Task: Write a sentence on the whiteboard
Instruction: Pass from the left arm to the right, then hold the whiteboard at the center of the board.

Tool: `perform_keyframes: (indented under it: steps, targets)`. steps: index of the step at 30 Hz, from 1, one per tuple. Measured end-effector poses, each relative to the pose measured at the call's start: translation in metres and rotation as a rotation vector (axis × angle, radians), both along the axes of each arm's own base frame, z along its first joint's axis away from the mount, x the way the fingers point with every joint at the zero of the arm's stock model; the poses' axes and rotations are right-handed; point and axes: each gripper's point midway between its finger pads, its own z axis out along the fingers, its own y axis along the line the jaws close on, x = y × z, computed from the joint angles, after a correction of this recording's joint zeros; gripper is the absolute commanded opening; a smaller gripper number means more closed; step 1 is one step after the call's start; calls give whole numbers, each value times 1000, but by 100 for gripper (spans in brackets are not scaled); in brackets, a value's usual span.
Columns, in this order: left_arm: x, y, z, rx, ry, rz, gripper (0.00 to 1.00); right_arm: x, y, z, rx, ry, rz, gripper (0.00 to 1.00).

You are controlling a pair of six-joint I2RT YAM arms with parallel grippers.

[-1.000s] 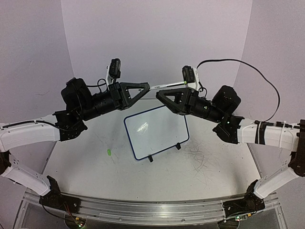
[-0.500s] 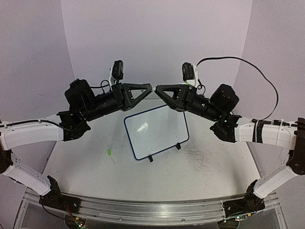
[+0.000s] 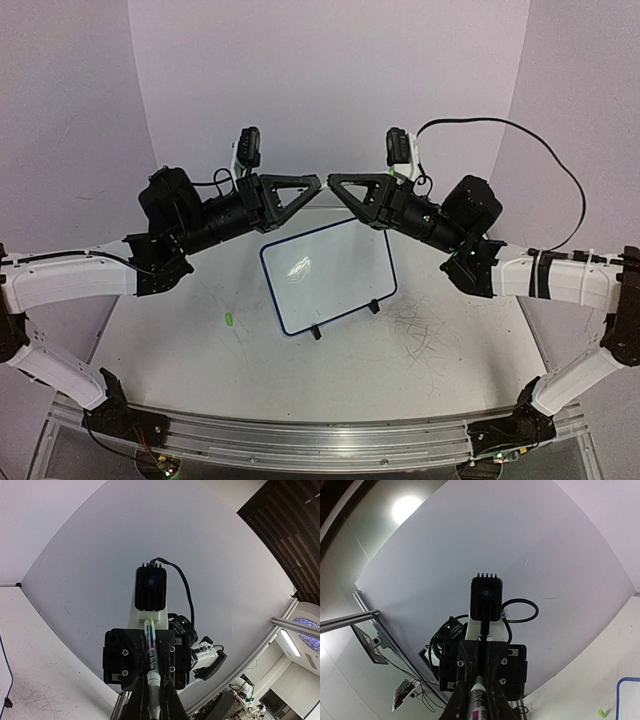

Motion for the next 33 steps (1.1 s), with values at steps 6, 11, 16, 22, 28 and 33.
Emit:
perform_keyframes:
  steps: [6,11,16,22,28,33]
  targets:
    - [4,0,-5,8,11,13,0,4,1,-4,-11,1,-12,0]
    - [3,0,-8,11,8,10,52,3,2,-5,-16,-22,-18,0]
    - [4,3,-58,109,53,27,94,4,5,-24,-127,-130,-93,0]
    - [19,35,-96,254,101,164,99,19,-27,-60,-336,-260,-302,0]
    - [24,90,-67,274,70,376,99,57,-75,-93,-467,-254,-491,0]
    - [49,115,-80,386,149,532,99,71,-90,-115,-566,-250,-542,0]
